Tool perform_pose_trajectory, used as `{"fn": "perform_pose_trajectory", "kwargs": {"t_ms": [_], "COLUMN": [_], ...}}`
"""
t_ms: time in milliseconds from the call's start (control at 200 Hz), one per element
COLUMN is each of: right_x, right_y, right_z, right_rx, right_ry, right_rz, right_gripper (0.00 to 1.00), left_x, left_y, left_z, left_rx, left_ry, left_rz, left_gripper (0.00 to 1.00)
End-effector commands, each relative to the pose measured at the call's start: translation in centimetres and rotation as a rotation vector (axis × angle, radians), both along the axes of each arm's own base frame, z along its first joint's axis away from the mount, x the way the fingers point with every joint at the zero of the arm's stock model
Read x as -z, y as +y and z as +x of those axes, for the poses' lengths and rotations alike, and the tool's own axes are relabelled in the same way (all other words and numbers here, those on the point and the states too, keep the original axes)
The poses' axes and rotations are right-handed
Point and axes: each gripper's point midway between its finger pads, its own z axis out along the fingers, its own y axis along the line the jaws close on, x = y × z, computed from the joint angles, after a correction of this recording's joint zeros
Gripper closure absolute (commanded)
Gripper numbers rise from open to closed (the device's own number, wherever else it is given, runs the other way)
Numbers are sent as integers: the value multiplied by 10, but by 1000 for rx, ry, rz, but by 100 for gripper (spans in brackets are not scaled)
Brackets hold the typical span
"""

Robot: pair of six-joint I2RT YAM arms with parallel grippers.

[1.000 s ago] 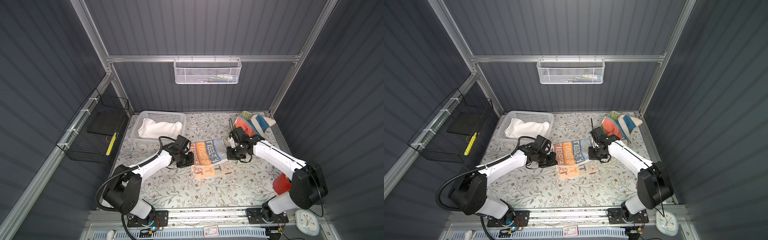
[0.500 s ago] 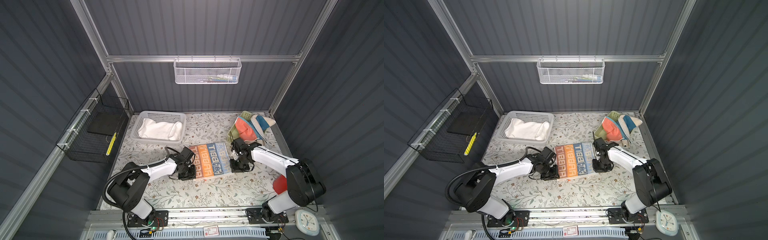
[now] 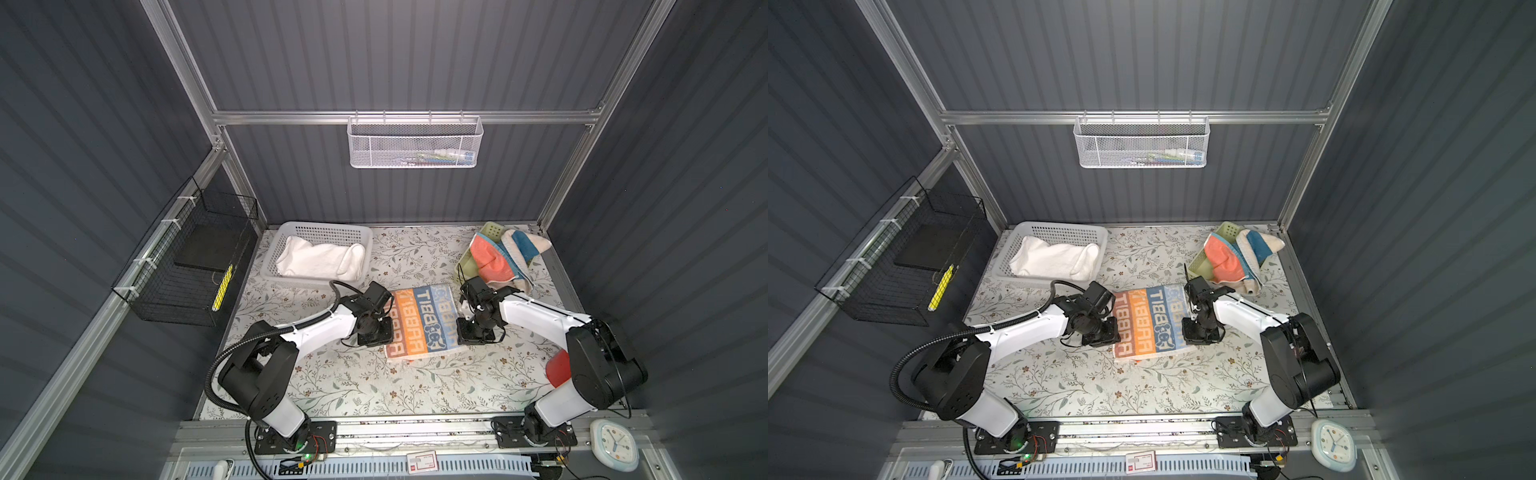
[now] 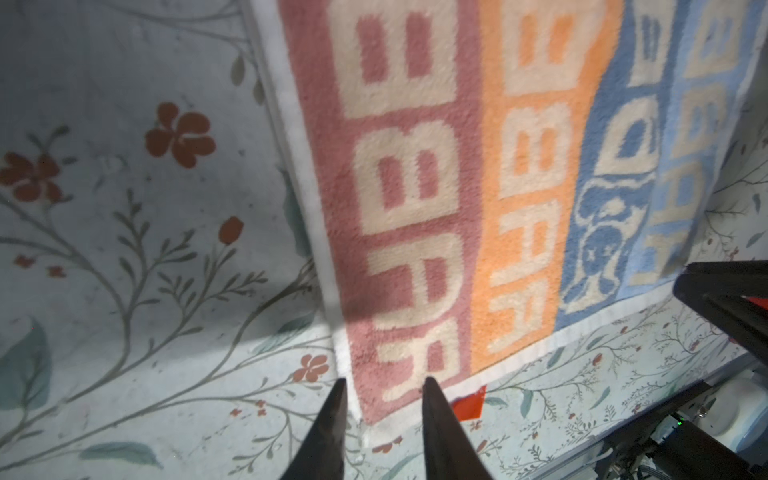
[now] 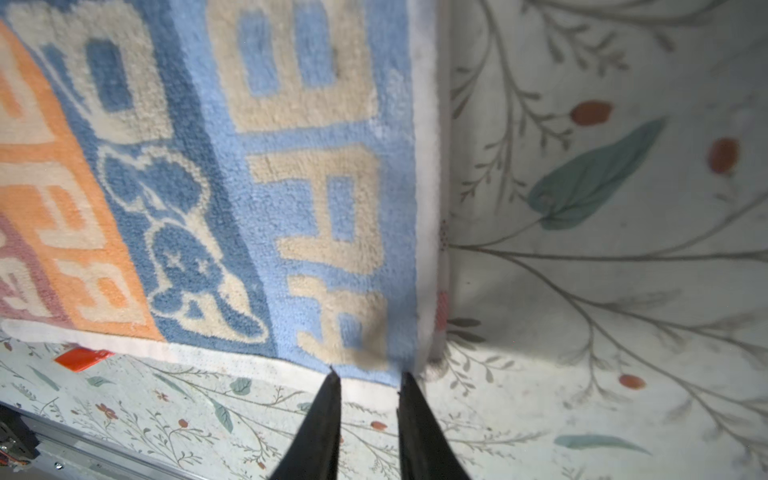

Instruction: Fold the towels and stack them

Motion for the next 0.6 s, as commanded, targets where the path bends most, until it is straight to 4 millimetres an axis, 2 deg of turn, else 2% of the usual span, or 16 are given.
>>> {"fn": "perform_pose_trajectory", "kwargs": {"t_ms": [0,140,270,400,450,500,595], "right_x": [12,21,25,15,5,-9,-39], "right_y": [3,12,17,29,30,28,30], "right_z": [-14,-38,-68,-96,-95,-86,-57], "right_rx": [0,-6,-5,-12,-11,-17,-50], "right_ry": [41,75,114,120,98,51,-62], "right_rz": [5,10,-2,27,27,15,-7], "right_gripper": [81,84,84,81,73,64,62], "left_x": [10,30,43,34,25,14,-4], "left_y": [-12,-11,11,32,35,36,35], "left_z": [0,-15,-42,-65,-67,-63,-37], "left_rx": [55,75,76,82,99,120,157], "left_ry": [4,66,132,154,145,121,42], "left_rz": [8,16,59,85,86,100,156], "left_gripper": [71,73,73,74,72,68,59]}}
